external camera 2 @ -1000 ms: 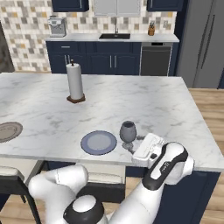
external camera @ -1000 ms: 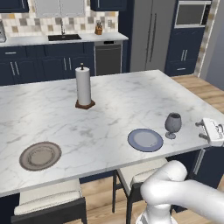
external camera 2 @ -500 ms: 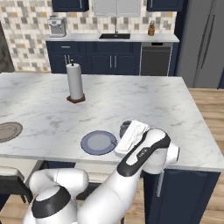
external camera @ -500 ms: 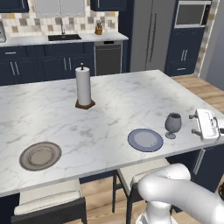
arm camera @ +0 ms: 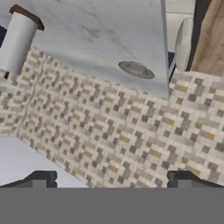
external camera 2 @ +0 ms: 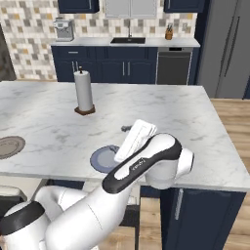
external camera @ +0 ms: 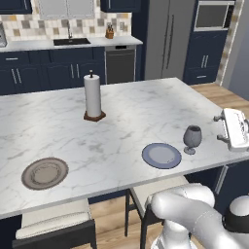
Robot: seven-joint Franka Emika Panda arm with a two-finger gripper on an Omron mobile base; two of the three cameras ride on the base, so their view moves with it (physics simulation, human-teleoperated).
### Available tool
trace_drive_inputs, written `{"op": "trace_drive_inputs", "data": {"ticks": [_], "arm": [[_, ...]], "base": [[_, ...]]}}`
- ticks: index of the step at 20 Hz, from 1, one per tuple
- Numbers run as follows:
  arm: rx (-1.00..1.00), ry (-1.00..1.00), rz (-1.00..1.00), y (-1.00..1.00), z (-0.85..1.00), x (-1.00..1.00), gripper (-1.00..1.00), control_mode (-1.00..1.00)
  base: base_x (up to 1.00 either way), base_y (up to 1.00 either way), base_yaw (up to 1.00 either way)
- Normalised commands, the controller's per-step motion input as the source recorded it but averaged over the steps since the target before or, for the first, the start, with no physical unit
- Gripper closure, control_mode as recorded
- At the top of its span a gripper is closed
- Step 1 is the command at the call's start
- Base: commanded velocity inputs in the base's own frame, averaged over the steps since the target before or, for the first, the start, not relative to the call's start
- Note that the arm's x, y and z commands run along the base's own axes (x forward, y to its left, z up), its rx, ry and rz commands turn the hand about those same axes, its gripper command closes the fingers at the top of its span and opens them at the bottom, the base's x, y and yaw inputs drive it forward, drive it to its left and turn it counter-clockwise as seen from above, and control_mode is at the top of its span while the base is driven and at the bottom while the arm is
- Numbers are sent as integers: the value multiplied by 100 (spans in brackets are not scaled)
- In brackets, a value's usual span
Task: Retrieve the wine glasses from the counter and place one next to each plate.
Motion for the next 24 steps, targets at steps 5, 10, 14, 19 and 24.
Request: {"op": "trace_drive_inputs", "data": {"ticks": [5,10,14,19,24], "arm": [[0,-16,0,33,81,-80,-100,-100],[0,-4,0,11,16,-17,-100,100],[0,0,0,0,0,0,-100,100],[0,0,0,0,0,0,-100,100],[0,0,0,0,0,0,-100,100]], "base": [[0,0,0],[-75,52,0],[-76,66,0],[-48,-69,-24],[0,-42,-89]]}}
